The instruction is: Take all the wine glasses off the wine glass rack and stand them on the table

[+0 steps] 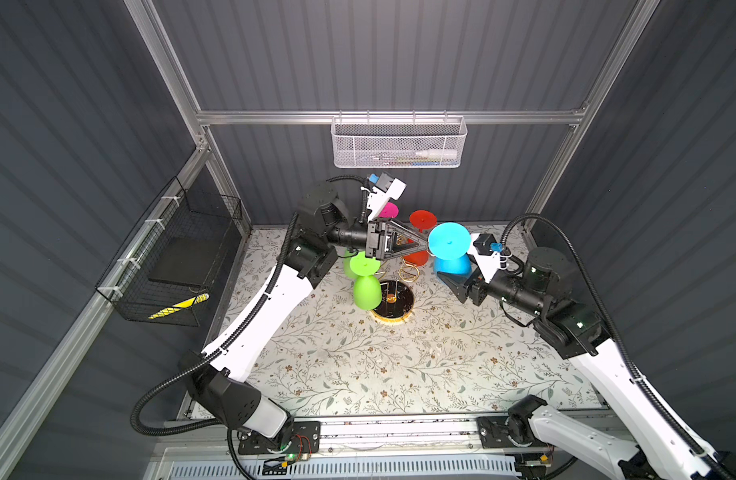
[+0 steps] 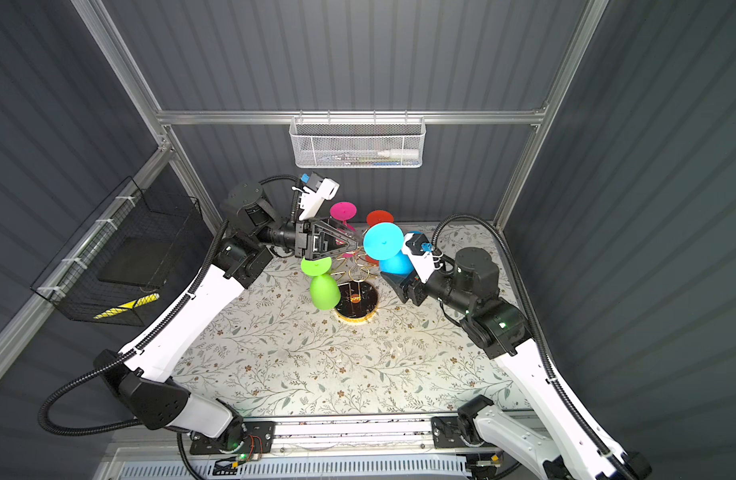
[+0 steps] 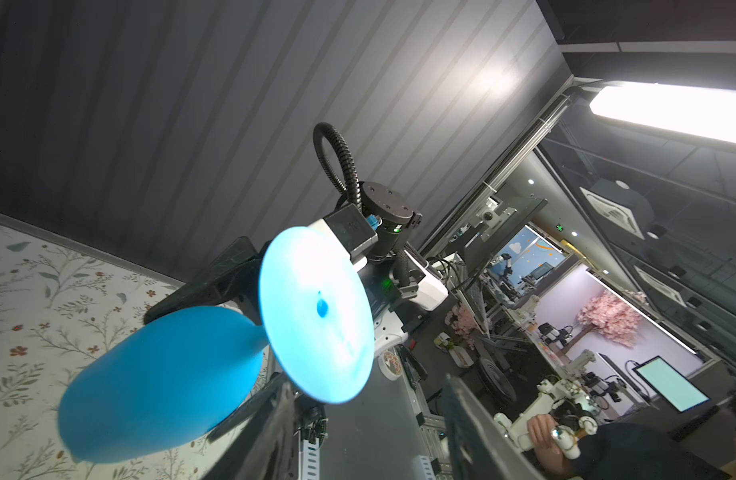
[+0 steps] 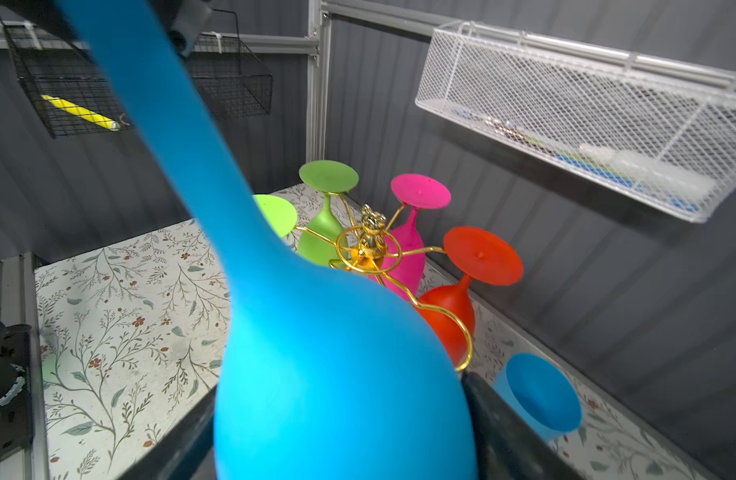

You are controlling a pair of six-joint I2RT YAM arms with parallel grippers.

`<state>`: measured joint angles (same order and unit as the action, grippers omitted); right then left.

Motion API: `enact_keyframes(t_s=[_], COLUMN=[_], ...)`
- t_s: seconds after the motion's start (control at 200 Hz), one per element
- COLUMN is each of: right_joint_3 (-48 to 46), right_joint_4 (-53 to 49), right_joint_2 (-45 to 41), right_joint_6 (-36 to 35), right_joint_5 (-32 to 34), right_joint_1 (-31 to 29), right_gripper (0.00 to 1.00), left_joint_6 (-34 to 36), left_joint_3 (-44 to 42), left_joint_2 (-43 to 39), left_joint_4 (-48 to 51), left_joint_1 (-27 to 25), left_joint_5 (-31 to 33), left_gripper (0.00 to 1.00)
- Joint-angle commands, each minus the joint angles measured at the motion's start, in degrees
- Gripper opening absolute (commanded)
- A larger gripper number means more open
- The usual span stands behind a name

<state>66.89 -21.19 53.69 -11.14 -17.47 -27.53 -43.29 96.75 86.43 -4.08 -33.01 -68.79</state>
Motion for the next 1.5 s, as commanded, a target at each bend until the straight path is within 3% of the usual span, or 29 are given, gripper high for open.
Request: enact_keyframes(t_s=[0.0,0.085,0.24,0.34,0.475,0.645,0.84,1.191,1.496], right_joint_3=[4.27,6.3,10.08,10.72,11.95,13.61,14.78,19.25,22.19], right_joint_4=[-8.1,-11.12,-16.47,-18.19,-20.85,-23.4,-25.08,-29.04,-31.65], right_joint_2=[-0.64,-0.62,0.34,0.54,1.43,2.68,4.35,9.06,13.09], right_joint_6=[4.02,5.91,8.76,9.62,10.89,12.32,13.03,12.37,12.76], right_joint_5=[3.28,3.21,3.22,3.68,4.23,2.88,1.86,0.69,0.2], right_joint_1=[0.17,0.12,0.11,0.11,0.11,0.02,-0.07,-0.83,-2.26], right_gripper=[0.7,0.7,0.68,0.68,0.67,0.66,0.64,0.62,0.61], left_joint_6=[8.79,18.79,32.57,39.22,45.42,58.47,65.53,70.57,69.88], left_joint_3=[-0.75,-3.34,-12.27,-14.76,-18.86,-21.14,-22.46,-24.69,-24.04], left_joint_2=[-2.6,-5.44,-11.78,-13.47,-13.42,-12.13,-11.42,-9.78,-8.3], left_joint_4=[4.43,9.24,4.23,1.36,-3.87,-5.12,-7.21,-15.87,-19.7], left_joint_1=[1.3,1.29,1.2,1.2,0.98,-1.13,-2.57,-5.0,-6.01], left_joint_5=[3.65,12.86,32.59,38.86,39.6,36.4,34.78,37.8,38.29], left_gripper=[0.61,0.62,0.68,0.69,0.67,0.63,0.61,0.56,0.56])
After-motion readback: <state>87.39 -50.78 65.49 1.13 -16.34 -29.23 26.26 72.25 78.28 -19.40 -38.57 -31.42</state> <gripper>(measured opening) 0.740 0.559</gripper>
